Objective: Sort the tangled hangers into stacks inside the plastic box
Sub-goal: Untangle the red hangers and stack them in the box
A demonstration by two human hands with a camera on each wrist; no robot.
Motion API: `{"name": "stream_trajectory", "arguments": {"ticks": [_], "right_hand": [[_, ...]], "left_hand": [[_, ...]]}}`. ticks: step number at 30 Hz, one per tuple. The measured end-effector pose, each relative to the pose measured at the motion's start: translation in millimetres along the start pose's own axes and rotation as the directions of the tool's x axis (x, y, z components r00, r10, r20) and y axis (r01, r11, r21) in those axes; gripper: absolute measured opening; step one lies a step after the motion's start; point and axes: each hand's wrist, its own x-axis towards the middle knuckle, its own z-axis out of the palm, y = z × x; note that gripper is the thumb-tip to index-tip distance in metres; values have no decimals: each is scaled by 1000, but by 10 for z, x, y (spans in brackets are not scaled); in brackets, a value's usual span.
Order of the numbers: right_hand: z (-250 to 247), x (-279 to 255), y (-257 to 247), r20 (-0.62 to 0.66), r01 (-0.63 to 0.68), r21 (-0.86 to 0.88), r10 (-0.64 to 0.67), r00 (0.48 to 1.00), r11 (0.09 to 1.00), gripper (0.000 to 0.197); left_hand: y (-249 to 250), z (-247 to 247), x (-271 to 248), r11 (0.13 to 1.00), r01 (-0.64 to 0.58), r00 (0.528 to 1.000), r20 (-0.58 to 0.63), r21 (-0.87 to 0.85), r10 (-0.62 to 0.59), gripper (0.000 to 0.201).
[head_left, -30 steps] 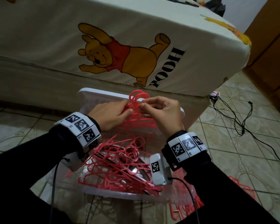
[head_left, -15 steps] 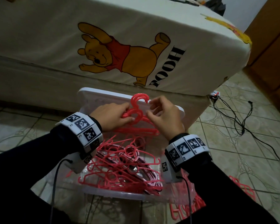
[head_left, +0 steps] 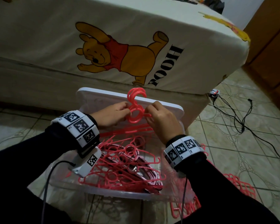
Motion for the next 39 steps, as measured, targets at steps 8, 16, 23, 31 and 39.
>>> {"name": "stream_trajectory", "arguments": {"ticks": [8, 16, 23, 31, 39], "right_hand": [[-30, 45, -9, -40, 79, -127, -85, 996, 989, 17], [-31, -6, 132, 10, 38, -129, -37, 999, 991, 16], [-35, -40, 178, 56, 4, -135, 3, 998, 991, 7], [-69, 20, 30, 23, 8, -55, -7, 1000, 998, 11], [36, 37, 45, 282, -12, -226, 77, 956, 974, 34]], "left_hand": [[50, -2, -18, 999, 33, 999, 0, -1, -33, 17], [-99, -117, 25, 972, 34, 986, -164, 233, 5, 12], [-121, -157, 11, 913, 19, 984, -169, 408, 55, 19], [-69, 23, -34, 891, -76, 997, 39, 448, 65, 35], [-144, -3, 9, 872, -140, 987, -8, 469, 163, 26]]}}
